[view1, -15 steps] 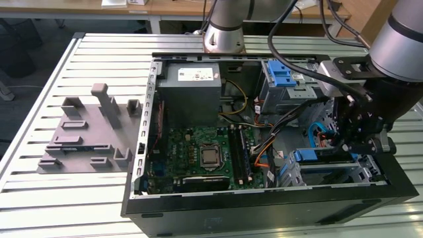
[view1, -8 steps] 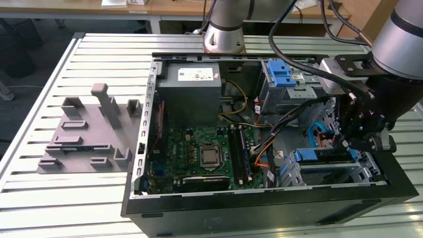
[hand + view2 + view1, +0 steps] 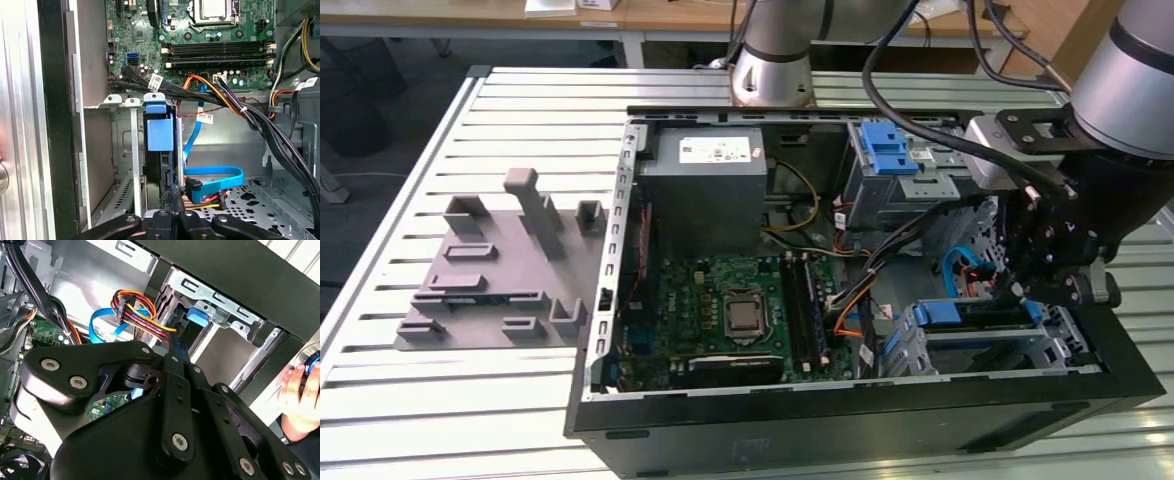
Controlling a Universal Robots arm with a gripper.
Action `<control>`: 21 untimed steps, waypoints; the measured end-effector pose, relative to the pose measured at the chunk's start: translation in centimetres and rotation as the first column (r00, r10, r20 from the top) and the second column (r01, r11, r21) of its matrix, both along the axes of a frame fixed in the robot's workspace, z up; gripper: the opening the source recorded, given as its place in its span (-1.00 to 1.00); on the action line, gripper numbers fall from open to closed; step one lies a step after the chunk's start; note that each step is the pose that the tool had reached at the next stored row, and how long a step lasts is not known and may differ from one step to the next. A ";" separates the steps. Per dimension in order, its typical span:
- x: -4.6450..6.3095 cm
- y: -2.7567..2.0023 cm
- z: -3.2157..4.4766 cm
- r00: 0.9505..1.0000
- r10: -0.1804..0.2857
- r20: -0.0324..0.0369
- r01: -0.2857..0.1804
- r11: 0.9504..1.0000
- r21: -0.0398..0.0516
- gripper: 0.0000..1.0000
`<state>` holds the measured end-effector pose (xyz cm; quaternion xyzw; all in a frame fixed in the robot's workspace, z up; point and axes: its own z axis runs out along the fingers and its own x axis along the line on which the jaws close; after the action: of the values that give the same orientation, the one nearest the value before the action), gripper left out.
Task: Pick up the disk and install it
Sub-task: 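Insert the second disk wire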
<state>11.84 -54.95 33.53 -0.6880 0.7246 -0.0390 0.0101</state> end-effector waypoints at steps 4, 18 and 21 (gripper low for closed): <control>0.0 0.00 0.18 1.000 0.000 0.000 0.000 1.000 0.000 -0.79; 0.0 0.00 1.38 1.000 0.000 -0.007 0.000 1.000 0.000 -0.79; -0.2 0.00 1.42 1.000 0.000 -0.010 0.000 1.000 0.000 -0.79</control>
<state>11.68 -54.95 34.96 -0.6883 0.7246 -0.0354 0.0067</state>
